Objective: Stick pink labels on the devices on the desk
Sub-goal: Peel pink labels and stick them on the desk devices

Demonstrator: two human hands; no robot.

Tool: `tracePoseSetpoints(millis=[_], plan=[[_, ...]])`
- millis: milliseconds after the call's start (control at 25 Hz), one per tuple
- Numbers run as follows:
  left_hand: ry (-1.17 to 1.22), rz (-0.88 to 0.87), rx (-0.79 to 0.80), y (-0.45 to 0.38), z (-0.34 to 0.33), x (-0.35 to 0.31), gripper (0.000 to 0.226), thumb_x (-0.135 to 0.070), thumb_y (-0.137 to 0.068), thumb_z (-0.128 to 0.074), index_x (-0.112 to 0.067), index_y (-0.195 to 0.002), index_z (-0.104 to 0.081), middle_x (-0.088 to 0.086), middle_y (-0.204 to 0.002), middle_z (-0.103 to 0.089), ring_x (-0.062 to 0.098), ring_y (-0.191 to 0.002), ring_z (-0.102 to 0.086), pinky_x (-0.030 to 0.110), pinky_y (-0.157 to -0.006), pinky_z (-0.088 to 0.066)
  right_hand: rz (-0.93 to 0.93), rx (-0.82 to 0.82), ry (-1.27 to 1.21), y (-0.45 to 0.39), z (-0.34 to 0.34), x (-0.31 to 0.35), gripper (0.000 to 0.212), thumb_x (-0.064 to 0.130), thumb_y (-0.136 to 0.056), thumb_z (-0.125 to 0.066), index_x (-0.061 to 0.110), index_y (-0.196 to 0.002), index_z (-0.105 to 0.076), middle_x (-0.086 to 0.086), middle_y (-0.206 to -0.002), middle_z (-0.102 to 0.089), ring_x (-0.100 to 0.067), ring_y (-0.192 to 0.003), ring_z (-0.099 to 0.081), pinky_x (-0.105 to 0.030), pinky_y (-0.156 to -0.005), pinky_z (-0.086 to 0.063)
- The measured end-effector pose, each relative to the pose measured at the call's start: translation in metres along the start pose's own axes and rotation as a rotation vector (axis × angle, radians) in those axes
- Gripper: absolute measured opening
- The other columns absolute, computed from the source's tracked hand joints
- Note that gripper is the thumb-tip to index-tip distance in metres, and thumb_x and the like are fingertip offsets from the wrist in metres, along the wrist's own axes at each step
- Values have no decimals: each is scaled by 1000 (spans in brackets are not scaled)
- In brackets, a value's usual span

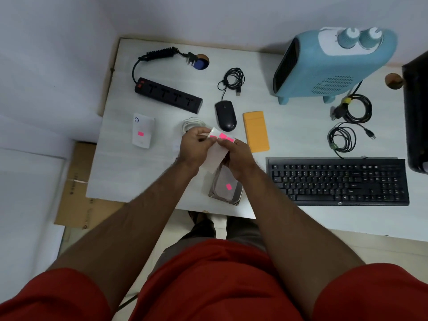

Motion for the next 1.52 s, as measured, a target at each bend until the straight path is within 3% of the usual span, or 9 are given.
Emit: tracePoseSetpoints(millis=[160,240,320,520,720,920,1160,1280,1520], plan=[[-304,-271,-105,-1,-11,-33,21,-19,-81,-74,-12,-95,-59,3,-86,-61,18,-80,-58,32,-71,-51,-56,-34,-73,-15,13,2,22,16,-93,-65,2,-108,-72,-17,-99,-73,-33,-92,-68,-51,-89,-55],[-575,-458,-185,1,-21,-49,14,-24,-82,-70,-14,-89,-63,2,-86,-62,21,-85,-55,35,-75,-47,-88,-33,-106,-22,17,2,14,18,-92,-67,7,-95,-74,-18,-94,-73,-35,-90,-66,-55,-90,-52],[-741,-507,-201,-2,-32,-51,14,-29,-84,-65,-17,-91,-70,4,-89,-66,24,-90,-58,39,-80,-46,-101,-40,-156,-27,20,4,12,17,-93,-67,7,-91,-74,-15,-89,-74,-32,-84,-67,-54,-91,-52],[-676,-396,-134,-18,-45,-42,27,-34,-87,-60,-14,-99,-74,5,-95,-73,22,-91,-64,39,-83,-50,-141,-38,-282,-35,25,6,17,15,-95,-65,3,-105,-71,-14,-93,-73,-24,-79,-69,-35,-75,-57],[-617,-339,-133,-22,-49,-41,23,-25,-87,-62,-9,-96,-76,6,-93,-75,19,-87,-67,33,-79,-52,-133,-62,-245,-45,31,4,15,16,-95,-64,5,-105,-70,-15,-98,-71,-25,-83,-70,-38,-79,-58],[-583,-195,-118,-33,-42,-22,17,-25,-85,-64,-11,-87,-74,3,-86,-74,17,-80,-66,27,-72,-49,-67,-193,42,-51,46,3,13,18,-96,-65,8,-102,-70,-19,-103,-71,-32,-88,-68,-41,-75,-57],[-478,-4,-171,-33,-23,4,17,-21,-84,-63,-7,-79,-73,2,-73,-68,21,-76,-66,32,-72,-53,-6,-351,419,-55,64,-1,21,21,-93,-66,2,-92,-72,-20,-98,-73,-37,-92,-71,-52,-84,-59],[-459,27,-242,-29,-7,11,18,-20,-86,-63,-7,-87,-74,7,-82,-72,18,-80,-64,27,-74,-49,28,-308,544,-64,50,-3,26,25,-88,-71,0,-87,-73,-20,-89,-74,-37,-83,-72,-55,-75,-60],[-470,70,-317,-33,19,27,20,-21,-86,-62,-6,-88,-73,12,-84,-73,25,-85,-65,23,-73,-42,99,-244,847,-78,23,9,29,31,-87,-74,10,-107,-76,-10,-104,-76,-26,-95,-71,-41,-86,-58]])
Point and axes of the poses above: each hand's wrist, its own y-axis away from the middle knuckle, its own z-axis out of the back of the hand, x = y × z, the point moved 10 cm from there along -y, towards the middle knuckle
